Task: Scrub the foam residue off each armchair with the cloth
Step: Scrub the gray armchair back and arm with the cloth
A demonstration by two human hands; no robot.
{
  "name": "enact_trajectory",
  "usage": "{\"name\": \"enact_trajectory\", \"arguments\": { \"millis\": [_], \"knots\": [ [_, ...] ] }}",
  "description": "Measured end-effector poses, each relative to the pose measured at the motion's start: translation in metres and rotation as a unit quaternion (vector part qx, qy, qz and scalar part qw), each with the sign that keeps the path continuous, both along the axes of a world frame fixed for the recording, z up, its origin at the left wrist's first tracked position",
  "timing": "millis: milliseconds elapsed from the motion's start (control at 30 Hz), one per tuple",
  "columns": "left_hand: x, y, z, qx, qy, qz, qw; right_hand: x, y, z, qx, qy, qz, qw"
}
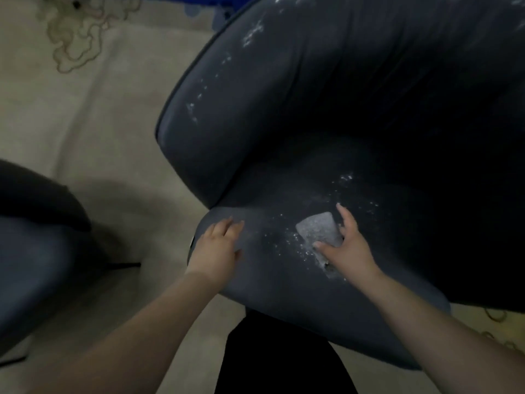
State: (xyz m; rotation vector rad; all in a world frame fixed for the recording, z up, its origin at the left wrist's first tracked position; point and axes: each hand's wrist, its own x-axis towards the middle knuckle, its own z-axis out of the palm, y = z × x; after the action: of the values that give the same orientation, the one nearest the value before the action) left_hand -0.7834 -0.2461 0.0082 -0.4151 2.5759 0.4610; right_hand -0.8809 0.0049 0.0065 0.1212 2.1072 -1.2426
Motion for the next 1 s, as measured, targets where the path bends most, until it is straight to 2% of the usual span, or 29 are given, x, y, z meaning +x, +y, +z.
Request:
{"name": "enact_trajectory", "arguments": {
  "millis": [133,233,300,400,500,567,700,833,1000],
  "knots": [
    [0.013,-0.004,-0.032,-0.010,-0.004,0.033,0.999,-0.008,-0.023,-0.045,0.033,0.037,0.071,0.996],
    [0.022,-0.009,-0.057,-0.004,0.017,0.077,0.997,-0.009,-0.039,-0.074,0.045,0.069,0.087,0.993],
    [0.026,-0.014,-0.074,-0.001,0.046,0.103,0.994,-0.011,-0.051,-0.091,0.079,0.128,0.111,0.982],
    [0.032,-0.021,-0.099,0.001,0.072,0.133,0.988,-0.014,-0.071,-0.117,0.147,0.250,0.225,0.930],
    [0.040,-0.026,-0.121,0.006,0.082,0.154,0.985,-0.010,-0.085,-0.139,0.211,0.309,0.317,0.871],
    [0.046,-0.028,-0.132,0.006,0.092,0.171,0.981,-0.006,-0.088,-0.149,0.215,0.352,0.304,0.859],
    [0.053,-0.032,-0.146,0.006,0.111,0.203,0.973,0.000,-0.091,-0.159,0.177,0.372,0.270,0.870],
    [0.054,-0.035,-0.153,0.014,0.125,0.221,0.967,0.014,-0.094,-0.165,0.203,0.402,0.319,0.834],
    [0.056,-0.043,-0.157,0.022,0.135,0.221,0.966,0.019,-0.103,-0.172,0.208,0.436,0.316,0.817]
  ]
}}
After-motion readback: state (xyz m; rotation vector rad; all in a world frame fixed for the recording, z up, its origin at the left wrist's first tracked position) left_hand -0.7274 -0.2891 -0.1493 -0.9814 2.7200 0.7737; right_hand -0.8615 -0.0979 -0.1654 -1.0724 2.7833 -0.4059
